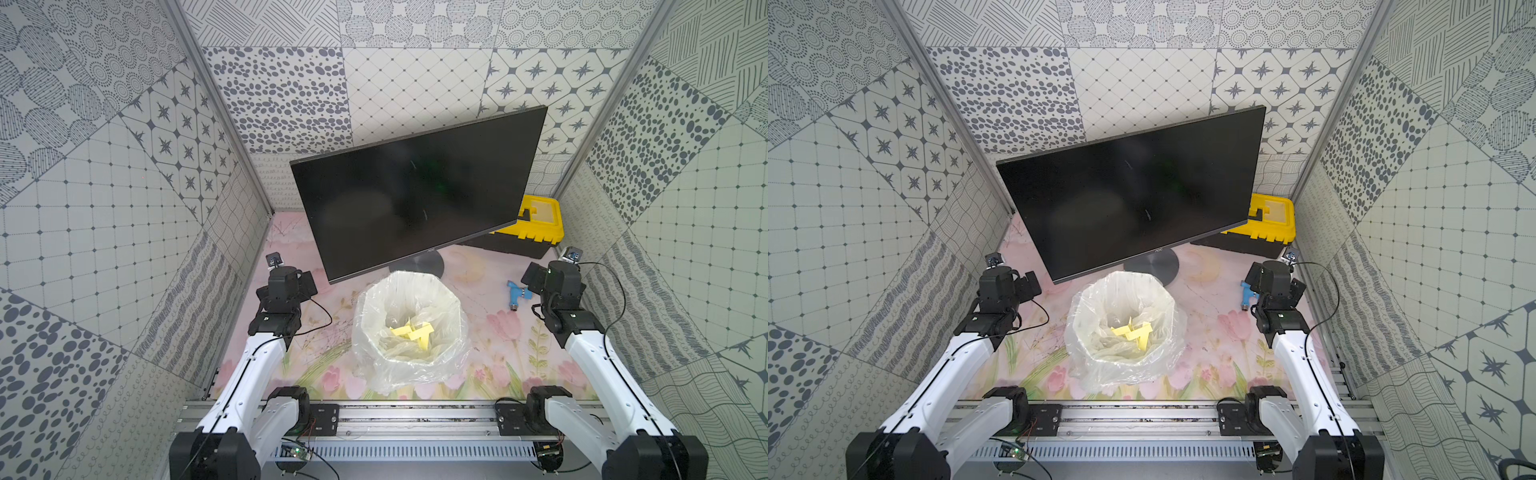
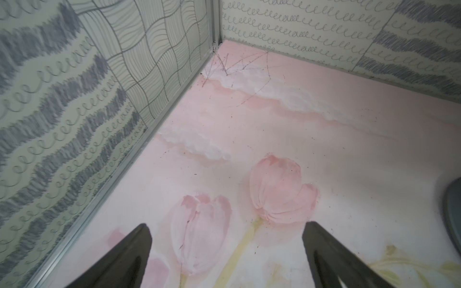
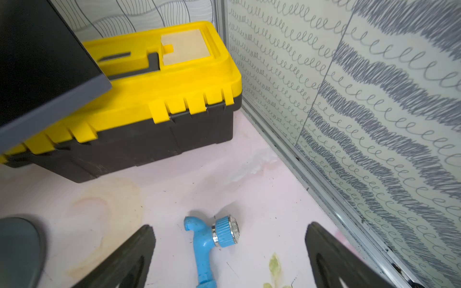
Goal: Remove the sticky note from the monitor
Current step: Reset both arms
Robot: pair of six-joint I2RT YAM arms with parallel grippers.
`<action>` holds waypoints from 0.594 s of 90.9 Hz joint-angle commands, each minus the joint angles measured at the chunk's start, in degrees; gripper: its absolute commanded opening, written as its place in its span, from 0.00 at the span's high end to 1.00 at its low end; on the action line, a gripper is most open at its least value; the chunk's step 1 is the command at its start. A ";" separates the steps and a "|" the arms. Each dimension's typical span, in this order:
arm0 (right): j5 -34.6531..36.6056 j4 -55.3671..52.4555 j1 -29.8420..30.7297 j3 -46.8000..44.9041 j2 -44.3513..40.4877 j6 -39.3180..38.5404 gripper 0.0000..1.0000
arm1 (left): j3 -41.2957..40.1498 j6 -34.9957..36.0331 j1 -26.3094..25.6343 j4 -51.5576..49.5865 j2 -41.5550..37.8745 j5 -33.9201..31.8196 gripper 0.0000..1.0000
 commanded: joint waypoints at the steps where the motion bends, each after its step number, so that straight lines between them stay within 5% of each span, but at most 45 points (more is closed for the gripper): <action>1: -0.38 13.54 -0.40 -3.52 2.74 -4.12 0.02 | -5.76 4.19 0.73 24.54 6.34 13.23 0.01; 54: -15.86 47.77 3.08 -11.50 23.56 -13.53 0.02 | -14.48 5.05 0.46 53.80 25.60 28.97 0.01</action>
